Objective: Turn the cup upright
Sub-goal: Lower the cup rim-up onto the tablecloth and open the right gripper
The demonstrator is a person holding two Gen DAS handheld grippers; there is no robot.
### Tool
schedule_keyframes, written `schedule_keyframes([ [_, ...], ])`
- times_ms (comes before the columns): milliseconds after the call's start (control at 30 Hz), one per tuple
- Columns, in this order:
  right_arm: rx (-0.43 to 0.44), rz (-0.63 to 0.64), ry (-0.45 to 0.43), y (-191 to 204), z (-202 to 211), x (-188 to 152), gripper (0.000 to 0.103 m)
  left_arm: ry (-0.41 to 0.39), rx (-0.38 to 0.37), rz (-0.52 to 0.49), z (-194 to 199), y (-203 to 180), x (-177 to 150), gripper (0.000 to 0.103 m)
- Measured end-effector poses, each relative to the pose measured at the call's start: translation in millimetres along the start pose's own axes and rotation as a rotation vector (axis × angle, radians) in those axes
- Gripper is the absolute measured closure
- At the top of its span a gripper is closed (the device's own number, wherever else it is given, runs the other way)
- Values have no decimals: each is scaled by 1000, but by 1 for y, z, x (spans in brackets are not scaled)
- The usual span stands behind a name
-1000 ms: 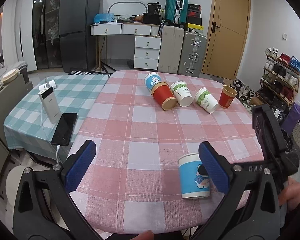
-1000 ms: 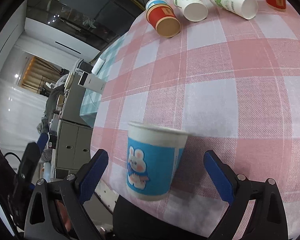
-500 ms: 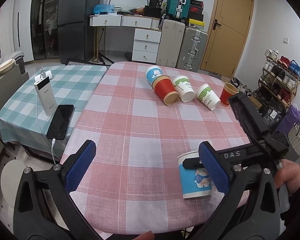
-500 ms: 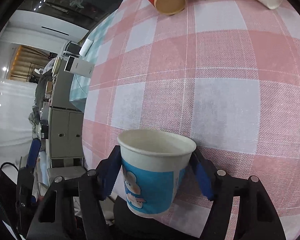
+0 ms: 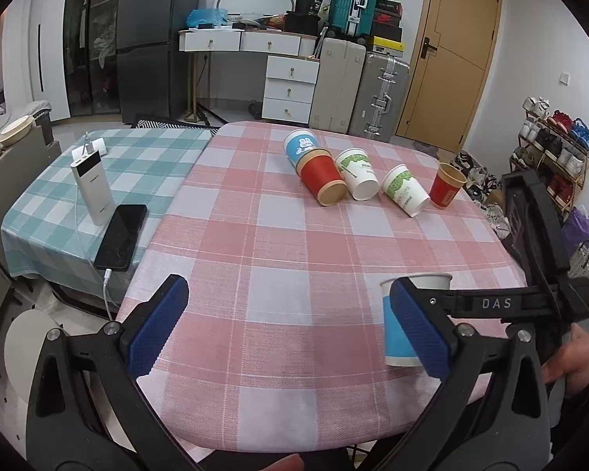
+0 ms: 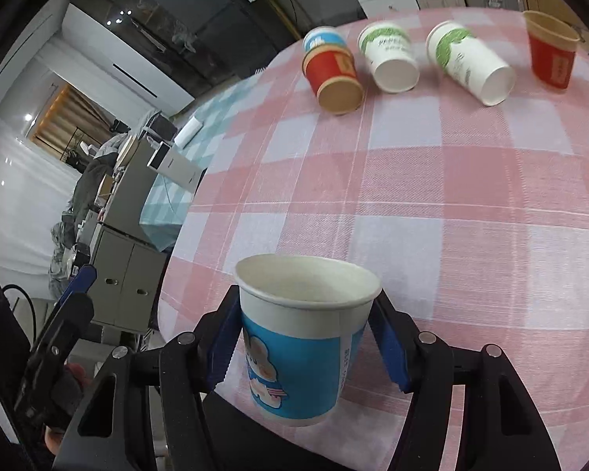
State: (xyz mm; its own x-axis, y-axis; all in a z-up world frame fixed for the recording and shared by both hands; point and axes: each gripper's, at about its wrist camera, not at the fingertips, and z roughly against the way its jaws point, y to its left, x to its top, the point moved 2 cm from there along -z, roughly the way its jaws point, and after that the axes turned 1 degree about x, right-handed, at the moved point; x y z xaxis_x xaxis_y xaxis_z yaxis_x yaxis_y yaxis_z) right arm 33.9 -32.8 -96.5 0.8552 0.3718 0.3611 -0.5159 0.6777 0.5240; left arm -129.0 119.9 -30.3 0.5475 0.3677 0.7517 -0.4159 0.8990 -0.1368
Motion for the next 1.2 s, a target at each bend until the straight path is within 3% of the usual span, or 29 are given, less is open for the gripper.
schedule_keyframes([
  [233,-142,39,-165,-25,30,-5,39,10,-5,-11,1,-14,-1,0],
  [533,-343,73,-411,-45,38,7,40,45,-24,-6,-5,-25,-2,0],
  [733,-441,170,-427,-38,23,0,40,37,-32,-22,1,-32,-6,0],
  [900,-468,236,-437,-29,21,-18,40,34,-30,-14,5,-28,-7,0],
  [1067,-476,266,-437,-25,24,-37,37,36,-40,-3,7,-24,-9,0],
  [1200,-413,259,-375,-26,24,-46,37,42,-48,-10,7,-26,-12,0],
])
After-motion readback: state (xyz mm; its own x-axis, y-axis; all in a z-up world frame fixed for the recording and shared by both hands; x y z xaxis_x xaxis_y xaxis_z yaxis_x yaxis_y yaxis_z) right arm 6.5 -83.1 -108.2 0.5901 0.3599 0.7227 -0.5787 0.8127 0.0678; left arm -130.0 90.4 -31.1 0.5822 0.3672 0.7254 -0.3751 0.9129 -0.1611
